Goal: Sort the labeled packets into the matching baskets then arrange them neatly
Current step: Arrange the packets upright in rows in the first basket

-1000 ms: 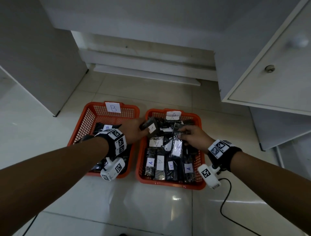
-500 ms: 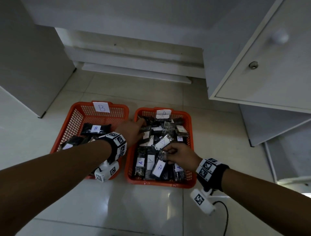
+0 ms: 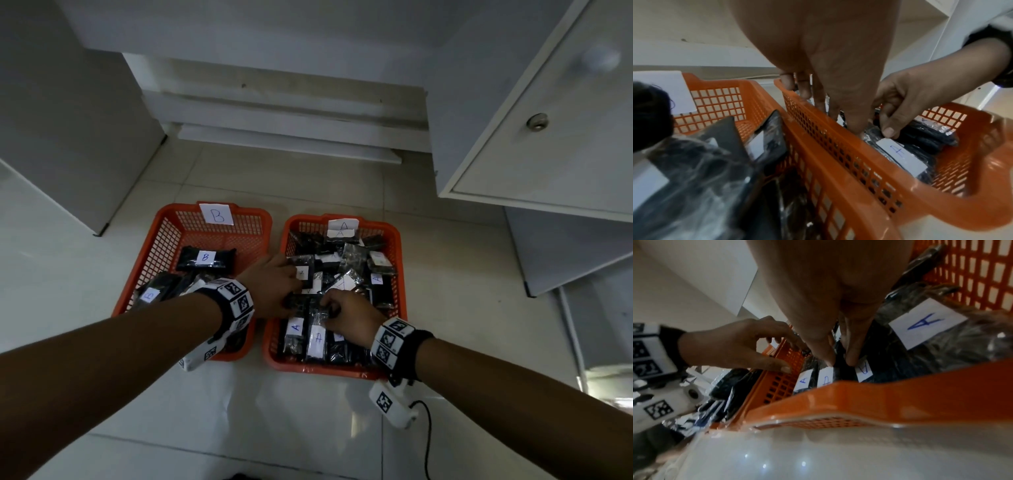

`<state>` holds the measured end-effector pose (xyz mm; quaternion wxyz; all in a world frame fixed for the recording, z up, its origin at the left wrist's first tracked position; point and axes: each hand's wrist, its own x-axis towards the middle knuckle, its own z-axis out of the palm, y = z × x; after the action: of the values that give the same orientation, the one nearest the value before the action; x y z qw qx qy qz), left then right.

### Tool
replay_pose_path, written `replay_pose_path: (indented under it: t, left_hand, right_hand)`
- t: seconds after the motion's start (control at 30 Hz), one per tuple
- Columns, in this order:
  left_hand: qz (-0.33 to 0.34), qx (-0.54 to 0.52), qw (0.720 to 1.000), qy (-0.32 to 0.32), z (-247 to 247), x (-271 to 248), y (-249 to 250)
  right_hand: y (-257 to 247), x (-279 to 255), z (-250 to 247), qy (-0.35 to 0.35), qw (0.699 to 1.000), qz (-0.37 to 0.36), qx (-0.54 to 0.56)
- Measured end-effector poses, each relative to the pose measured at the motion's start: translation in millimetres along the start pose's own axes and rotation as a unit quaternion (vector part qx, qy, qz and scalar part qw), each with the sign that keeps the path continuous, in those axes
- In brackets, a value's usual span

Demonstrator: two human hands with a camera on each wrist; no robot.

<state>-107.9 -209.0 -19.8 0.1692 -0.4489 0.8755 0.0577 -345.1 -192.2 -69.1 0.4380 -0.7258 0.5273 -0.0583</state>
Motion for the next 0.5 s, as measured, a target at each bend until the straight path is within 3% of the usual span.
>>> replay_pose_path:
  t: [0.17, 0.27, 0.33, 0.4, 0.47, 0.5]
  left_hand:
    - [-0.006, 0.005, 0.998, -0.057, -1, 4, 4]
    - [-0.010, -0.009, 0.998, -0.065, -2, 7, 4]
    - [-0.012, -0.019, 0.998, -0.062, -2, 8, 3]
    - [-0.011, -0.029, 0.998, -0.057, -2, 8, 2]
    - [-0.010, -0.030, 0.998, -0.050, 0, 7, 1]
    - [-0.008, -0.029, 0.998, -0.046, 1, 7, 0]
  right_hand:
    - [-3, -1, -6, -0.056, 0.984, -0.041, -0.163]
    - [-12, -4, -18, -0.072, 0.978, -0.083, -0.175]
    - [-19, -7, -33, -0.033, 0.983, -0.104, -0.146]
    - [-18, -7, -53, 0.066, 0.980, -0.098, -0.159]
    - [-8, -1, -76, 0.144, 0.956, -0.060, -0.250]
    - [0, 3, -87, 0.143, 0.940, -0.030, -0.308]
